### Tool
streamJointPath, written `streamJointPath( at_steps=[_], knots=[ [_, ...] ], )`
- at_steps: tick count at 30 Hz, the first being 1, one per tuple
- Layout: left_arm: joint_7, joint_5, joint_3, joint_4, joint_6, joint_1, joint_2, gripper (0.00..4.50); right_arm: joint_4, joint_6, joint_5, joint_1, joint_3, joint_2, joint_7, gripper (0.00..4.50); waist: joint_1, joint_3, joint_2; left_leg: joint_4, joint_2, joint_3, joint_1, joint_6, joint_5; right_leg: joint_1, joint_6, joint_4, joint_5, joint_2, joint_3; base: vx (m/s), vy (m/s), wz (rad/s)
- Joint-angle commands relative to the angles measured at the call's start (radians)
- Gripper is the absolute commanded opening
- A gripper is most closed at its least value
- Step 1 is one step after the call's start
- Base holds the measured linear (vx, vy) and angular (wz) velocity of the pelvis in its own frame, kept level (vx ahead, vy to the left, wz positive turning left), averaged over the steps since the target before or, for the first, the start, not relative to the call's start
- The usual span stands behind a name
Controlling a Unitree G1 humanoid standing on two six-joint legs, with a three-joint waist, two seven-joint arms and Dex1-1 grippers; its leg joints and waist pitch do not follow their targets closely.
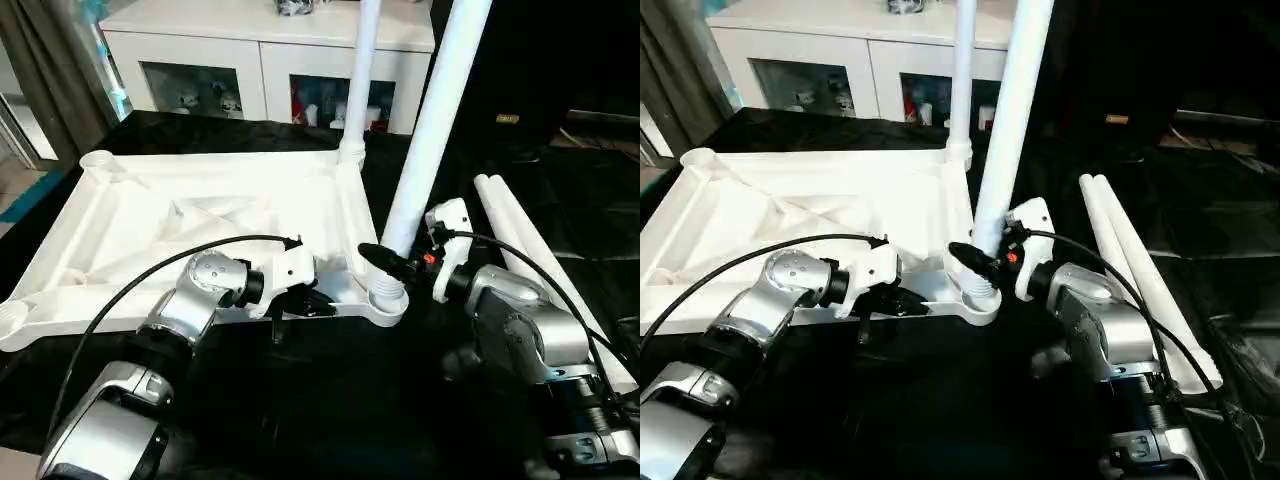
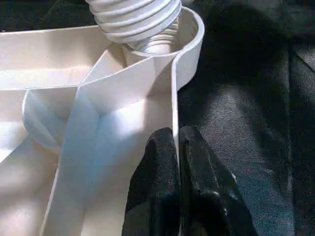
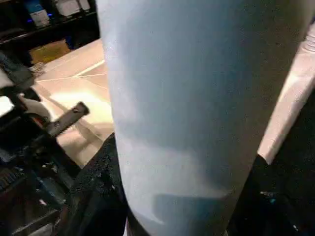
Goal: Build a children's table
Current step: Insert table leg to table base
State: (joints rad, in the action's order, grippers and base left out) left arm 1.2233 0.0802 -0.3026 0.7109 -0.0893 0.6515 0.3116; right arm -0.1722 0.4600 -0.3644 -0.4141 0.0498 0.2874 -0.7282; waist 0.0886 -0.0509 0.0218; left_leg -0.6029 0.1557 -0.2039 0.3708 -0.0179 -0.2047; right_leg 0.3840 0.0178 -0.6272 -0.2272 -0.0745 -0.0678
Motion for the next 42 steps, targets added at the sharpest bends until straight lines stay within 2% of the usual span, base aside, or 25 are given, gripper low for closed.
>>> streamJointPath(
  at_steps=[1, 3, 4, 5, 7, 8, 9, 10, 11, 12, 14, 19, 20, 26, 31, 38, 39, 42],
  knots=[
    [0.038, -0.002, -0.026, -0.027, 0.007, 0.017, 0.005, 0.0, 0.039, 0.001, -0.001, 0.013, 0.02, 0.01, -0.016, 1.94, -0.001, 0.067, -0.008, 0.067, 0.088, 0.04, -0.015, 0.063, -0.057, -0.047, 0.266, 0.058, 0.081, -0.1, 0.061, 0.0, 0.0, 0.0],
    [0.041, -0.002, -0.024, -0.03, 0.007, 0.016, 0.01, 0.0, 0.041, -0.001, 0.0, 0.022, 0.019, 0.008, -0.018, 1.94, 0.0, 0.066, -0.01, 0.067, 0.088, 0.041, -0.014, 0.065, -0.058, -0.047, 0.268, 0.058, 0.075, -0.102, 0.061, 0.0, 0.0, 0.0],
    [0.041, -0.001, -0.023, -0.036, 0.008, 0.014, 0.015, 0.0, 0.047, 0.003, -0.001, 0.027, 0.019, 0.007, -0.017, 1.94, 0.002, 0.065, -0.017, 0.067, 0.089, 0.04, -0.014, 0.068, -0.063, -0.047, 0.267, 0.059, 0.054, -0.105, 0.062, 0.0, 0.0, 0.0],
    [0.048, -0.005, -0.022, -0.049, 0.006, 0.005, 0.024, 0.0, 0.053, 0.007, -0.002, 0.038, 0.025, 0.008, -0.022, 1.94, 0.003, 0.066, -0.02, 0.067, 0.09, 0.04, -0.014, 0.068, -0.062, -0.047, 0.264, 0.06, 0.045, -0.104, 0.062, 0.0, 0.0, 0.0],
    [0.061, -0.012, -0.021, -0.064, 0.0, -0.011, 0.038, 0.0, 0.057, 0.008, 0.002, 0.054, 0.037, 0.007, -0.028, 1.94, 0.001, 0.064, -0.011, 0.069, 0.091, 0.041, -0.015, 0.059, -0.069, -0.044, 0.261, 0.061, 0.026, -0.103, 0.061, 0.0, 0.0, 0.0],
    [0.061, -0.015, -0.018, -0.07, 0.006, -0.021, 0.041, 0.0, 0.058, 0.009, 0.005, 0.063, 0.04, 0.007, -0.025, 1.94, -0.003, 0.061, -0.006, 0.073, 0.093, 0.043, -0.016, 0.044, -0.088, -0.043, 0.26, 0.063, 0.027, -0.099, 0.061, 0.0, 0.0, 0.0],
    [0.063, -0.016, -0.02, -0.079, 0.011, -0.03, 0.044, 0.0, 0.068, 0.019, -0.001, 0.073, 0.037, 0.009, -0.027, 1.94, -0.002, 0.062, -0.012, 0.073, 0.093, 0.043, -0.017, 0.041, -0.091, -0.045, 0.264, 0.06, 0.037, -0.102, 0.062, 0.0, 0.0, 0.0],
    [0.065, -0.017, -0.018, -0.082, 0.016, -0.033, 0.045, 0.0, 0.073, 0.025, -0.004, 0.076, 0.035, 0.011, -0.026, 1.94, -0.001, 0.062, -0.008, 0.072, 0.091, 0.043, -0.017, 0.04, -0.092, -0.045, 0.266, 0.061, 0.038, -0.102, 0.062, 0.0, 0.0, 0.0],
    [0.067, -0.021, -0.016, -0.088, 0.026, -0.037, 0.045, 0.0, 0.083, 0.036, -0.01, 0.081, 0.031, 0.013, -0.026, 1.94, -0.003, 0.061, -0.01, 0.072, 0.09, 0.041, -0.017, 0.039, -0.092, -0.045, 0.267, 0.062, 0.04, -0.101, 0.062, 0.0, 0.0, 0.0],
    [0.07, -0.021, -0.015, -0.087, 0.023, -0.04, 0.05, 0.0, 0.089, 0.035, -0.007, 0.084, 0.033, 0.014, -0.024, 1.94, -0.001, 0.061, 0.001, 0.071, 0.089, 0.043, -0.016, 0.036, -0.093, -0.045, 0.267, 0.062, 0.033, -0.102, 0.063, 0.0, 0.0, 0.0],
    [0.074, -0.022, -0.014, -0.083, 0.018, -0.039, 0.056, 0.0, 0.095, 0.033, -0.002, 0.085, 0.036, 0.017, -0.021, 1.94, -0.003, 0.061, -0.006, 0.072, 0.09, 0.043, -0.017, 0.028, -0.102, -0.046, 0.267, 0.063, 0.032, -0.101, 0.063, 0.0, 0.0, 0.0],
    [0.07, -0.018, -0.019, -0.066, 0.01, -0.034, 0.063, 0.0, 0.1, 0.035, 0.0, 0.087, 0.036, 0.019, -0.018, 1.94, -0.006, 0.063, -0.006, 0.071, 0.088, 0.042, -0.017, 0.031, -0.09, -0.047, 0.273, 0.06, 0.063, -0.1, 0.062, 0.0, 0.0, 0.0],
    [0.067, -0.019, -0.016, -0.059, 0.015, -0.026, 0.062, 0.0, 0.113, 0.05, -0.005, 0.085, 0.038, 0.029, -0.028, 1.94, -0.006, 0.062, -0.002, 0.071, 0.089, 0.043, -0.017, 0.031, -0.091, -0.047, 0.273, 0.06, 0.065, -0.098, 0.062, 0.0, 0.0, 0.0],
    [0.059, -0.012, -0.021, -0.044, 0.007, -0.019, 0.058, 0.0, 0.12, 0.07, -0.006, 0.086, 0.044, 0.047, -0.043, 1.94, -0.005, 0.063, -0.005, 0.069, 0.088, 0.043, -0.016, 0.035, -0.089, -0.049, 0.278, 0.059, 0.07, -0.099, 0.062, 0.0, 0.0, 0.0],
    [0.061, -0.014, -0.022, -0.039, 0.01, -0.012, 0.052, 0.0, 0.123, 0.073, -0.002, 0.087, 0.051, 0.05, -0.045, 1.94, -0.004, 0.064, -0.002, 0.068, 0.089, 0.043, -0.017, 0.037, -0.081, -0.048, 0.28, 0.057, 0.09, -0.098, 0.062, 0.0, 0.0, 0.0],
    [0.072, -0.013, -0.027, -0.022, 0.003, 0.005, 0.049, 0.0, 0.031, 0.048, 0.009, 0.051, 0.048, 0.027, -0.048, 1.94, -0.005, 0.063, 0.003, 0.07, 0.088, 0.044, -0.017, 0.016, -0.111, -0.05, 0.284, 0.06, 0.06, -0.099, 0.061, 0.0, 0.0, 0.0],
    [0.073, -0.012, -0.028, -0.022, 0.002, 0.005, 0.05, 0.0, 0.021, 0.043, 0.011, 0.05, 0.049, 0.027, -0.051, 1.94, -0.004, 0.064, 0.007, 0.069, 0.088, 0.044, -0.018, 0.014, -0.112, -0.05, 0.284, 0.06, 0.062, -0.099, 0.061, 0.0, 0.0, 0.0],
    [0.075, -0.01, -0.029, -0.018, 0.0, 0.008, 0.051, 0.0, -0.015, 0.037, 0.012, 0.042, 0.045, 0.028, -0.054, 1.94, -0.005, 0.063, 0.007, 0.069, 0.088, 0.044, -0.017, 0.014, -0.117, -0.051, 0.288, 0.061, 0.063, -0.099, 0.061, 0.0, 0.0, 0.0]
  ],
)
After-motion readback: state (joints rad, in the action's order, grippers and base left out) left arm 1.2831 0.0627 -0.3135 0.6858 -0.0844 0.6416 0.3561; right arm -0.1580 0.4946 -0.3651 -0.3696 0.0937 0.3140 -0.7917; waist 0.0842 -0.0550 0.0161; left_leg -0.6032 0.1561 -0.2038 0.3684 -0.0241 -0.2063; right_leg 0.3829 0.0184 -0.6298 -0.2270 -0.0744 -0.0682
